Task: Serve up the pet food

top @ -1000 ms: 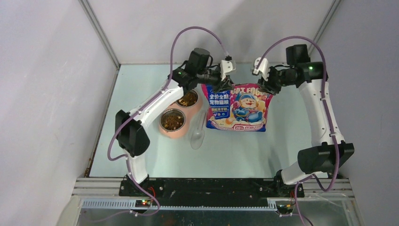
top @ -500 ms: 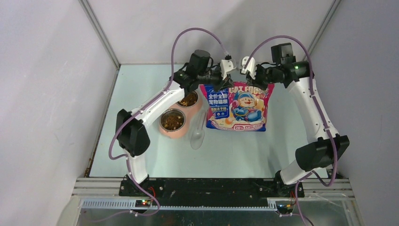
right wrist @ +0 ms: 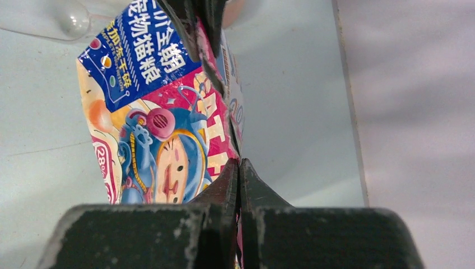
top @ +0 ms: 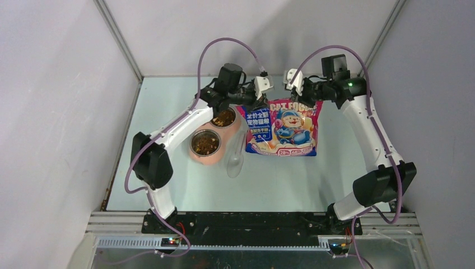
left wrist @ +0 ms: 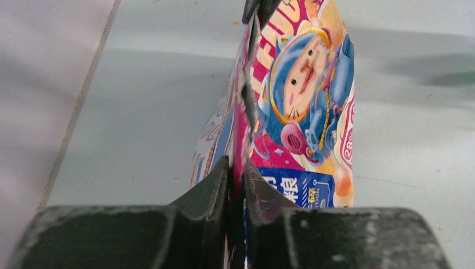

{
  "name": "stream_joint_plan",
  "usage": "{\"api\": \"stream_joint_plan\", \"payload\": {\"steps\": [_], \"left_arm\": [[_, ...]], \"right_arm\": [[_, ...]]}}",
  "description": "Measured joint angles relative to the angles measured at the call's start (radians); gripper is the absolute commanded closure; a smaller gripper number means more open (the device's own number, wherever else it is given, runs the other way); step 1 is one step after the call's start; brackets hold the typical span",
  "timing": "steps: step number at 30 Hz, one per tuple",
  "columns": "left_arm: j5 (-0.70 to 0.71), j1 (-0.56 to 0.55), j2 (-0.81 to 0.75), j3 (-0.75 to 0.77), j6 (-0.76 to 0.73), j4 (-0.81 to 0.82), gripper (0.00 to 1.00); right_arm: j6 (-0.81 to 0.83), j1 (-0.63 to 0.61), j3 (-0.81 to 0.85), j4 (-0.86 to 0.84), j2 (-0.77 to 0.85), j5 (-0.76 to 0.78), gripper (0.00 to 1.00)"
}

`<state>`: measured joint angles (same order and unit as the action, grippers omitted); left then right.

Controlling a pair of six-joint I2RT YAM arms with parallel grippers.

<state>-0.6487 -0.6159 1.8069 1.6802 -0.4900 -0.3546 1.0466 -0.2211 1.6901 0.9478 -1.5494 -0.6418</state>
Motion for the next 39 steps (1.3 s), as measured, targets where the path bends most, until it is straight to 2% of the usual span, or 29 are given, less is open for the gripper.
{"api": "stream_joint_plan", "payload": {"steps": [5,8,10,12,14,15,19,21,24,26,27,30,33,39], "left_arm": [[0.008,0.015,-0.016,-0.014,-0.015,-0.014,0.7],[0.015,0.028,-0.019,-0.014,-0.017,-0.016,0.57],[0.015,0.035,-0.023,-0.014,-0.017,-0.016,0.56],[0.014,0.045,-0.027,-0.014,-0.019,-0.018,0.59],[0.006,0.053,-0.032,-0.013,-0.032,-0.032,0.68],[-0.002,0.056,-0.034,-0.009,-0.044,-0.052,0.76],[-0.032,0.057,-0.039,0.018,-0.119,-0.137,0.97],[-0.035,0.057,-0.047,0.018,-0.166,-0.171,1.0],[-0.037,0.055,-0.057,0.016,-0.205,-0.187,0.96],[-0.042,0.055,-0.069,0.006,-0.212,-0.187,0.75],[-0.042,0.055,-0.075,0.001,-0.218,-0.187,0.73],[-0.031,0.071,-0.105,-0.015,-0.218,-0.212,0.76],[-0.024,0.093,-0.136,-0.021,-0.217,-0.235,0.71],[-0.016,0.098,-0.15,-0.021,-0.215,-0.243,0.85]], "right_arm": [[0.004,0.028,-0.001,0.006,0.002,-0.023,1.0],[0.012,0.034,-0.001,0.017,0.006,-0.033,1.0],[0.017,0.038,-0.001,0.025,0.01,-0.036,1.0],[0.023,0.042,-0.001,0.034,0.015,-0.037,1.0],[0.025,0.043,-0.001,0.042,0.02,-0.04,1.0],[0.026,0.043,-0.001,0.048,0.024,-0.04,1.0],[0.018,0.055,-0.001,0.053,0.028,-0.045,1.0],[0.009,0.063,-0.001,0.054,0.029,-0.059,1.0],[0.0,0.072,-0.001,0.061,0.033,-0.079,1.0],[-0.008,0.079,-0.001,0.066,0.037,-0.097,1.0],[-0.011,0.081,-0.001,0.069,0.039,-0.099,1.0],[-0.021,0.105,-0.003,0.069,0.043,-0.095,1.0],[-0.03,0.113,-0.005,0.067,0.045,-0.096,1.0],[-0.045,0.112,-0.01,0.059,0.048,-0.095,1.0]]}}
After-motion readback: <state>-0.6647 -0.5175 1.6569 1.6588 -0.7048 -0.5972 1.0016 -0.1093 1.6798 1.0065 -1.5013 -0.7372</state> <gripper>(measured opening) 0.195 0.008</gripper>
